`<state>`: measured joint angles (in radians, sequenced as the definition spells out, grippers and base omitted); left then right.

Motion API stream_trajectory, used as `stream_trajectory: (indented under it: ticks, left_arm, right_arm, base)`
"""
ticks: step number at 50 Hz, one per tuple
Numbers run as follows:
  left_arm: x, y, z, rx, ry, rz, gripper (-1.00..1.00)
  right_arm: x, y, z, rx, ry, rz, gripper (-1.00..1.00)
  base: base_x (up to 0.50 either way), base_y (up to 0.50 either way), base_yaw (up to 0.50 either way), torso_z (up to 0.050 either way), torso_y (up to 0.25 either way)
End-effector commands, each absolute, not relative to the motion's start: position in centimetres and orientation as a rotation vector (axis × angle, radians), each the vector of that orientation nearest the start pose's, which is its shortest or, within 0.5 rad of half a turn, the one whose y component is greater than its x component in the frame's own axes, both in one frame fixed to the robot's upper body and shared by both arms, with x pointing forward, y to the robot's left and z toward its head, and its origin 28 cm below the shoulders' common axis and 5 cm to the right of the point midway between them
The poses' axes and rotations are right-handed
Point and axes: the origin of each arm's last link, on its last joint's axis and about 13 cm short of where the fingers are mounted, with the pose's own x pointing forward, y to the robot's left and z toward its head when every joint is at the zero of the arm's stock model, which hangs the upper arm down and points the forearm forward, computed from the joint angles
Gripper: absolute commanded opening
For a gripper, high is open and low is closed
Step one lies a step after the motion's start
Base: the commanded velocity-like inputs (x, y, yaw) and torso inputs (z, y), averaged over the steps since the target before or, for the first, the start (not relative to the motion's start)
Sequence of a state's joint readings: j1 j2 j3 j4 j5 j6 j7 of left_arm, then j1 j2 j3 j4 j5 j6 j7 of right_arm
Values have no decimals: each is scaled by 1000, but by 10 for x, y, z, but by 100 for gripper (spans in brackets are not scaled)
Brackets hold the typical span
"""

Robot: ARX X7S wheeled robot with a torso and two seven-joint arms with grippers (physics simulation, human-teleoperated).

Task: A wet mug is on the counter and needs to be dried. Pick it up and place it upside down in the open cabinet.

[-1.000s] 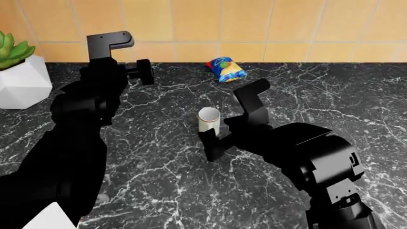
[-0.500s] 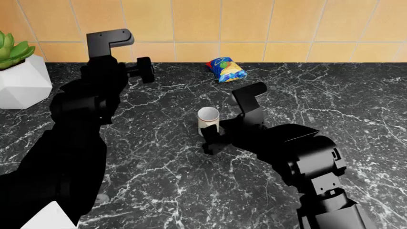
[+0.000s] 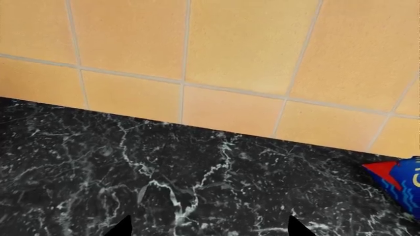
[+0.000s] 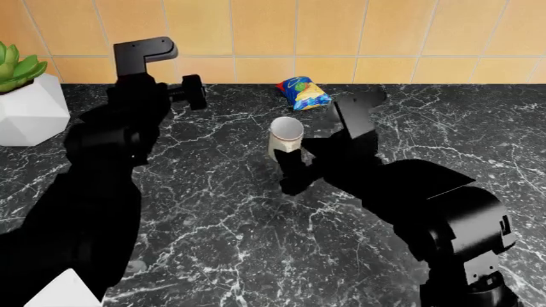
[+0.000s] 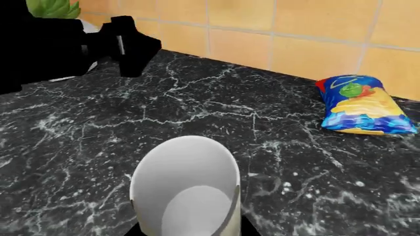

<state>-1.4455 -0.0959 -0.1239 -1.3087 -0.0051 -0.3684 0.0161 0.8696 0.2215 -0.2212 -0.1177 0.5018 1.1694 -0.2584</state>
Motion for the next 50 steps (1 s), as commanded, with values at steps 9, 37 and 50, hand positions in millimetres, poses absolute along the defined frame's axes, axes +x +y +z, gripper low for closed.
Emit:
stream_trajectory:
  ticks: [9, 37, 50]
  left_arm:
    - [432, 256, 253, -143, 161, -38, 100]
    - [361, 255, 295, -180, 146, -315, 100]
    - [335, 255, 319, -182, 139, -494, 100]
  right_arm:
    - [236, -135, 295, -74, -139, 624, -100]
    - [205, -161, 287, -1070, -567, 375, -100]
    - [229, -177, 261, -1856, -797, 113, -100]
  base:
    - [0, 0, 0, 0, 0]
    - [0, 0, 0, 0, 0]
    - [0, 0, 0, 0, 1]
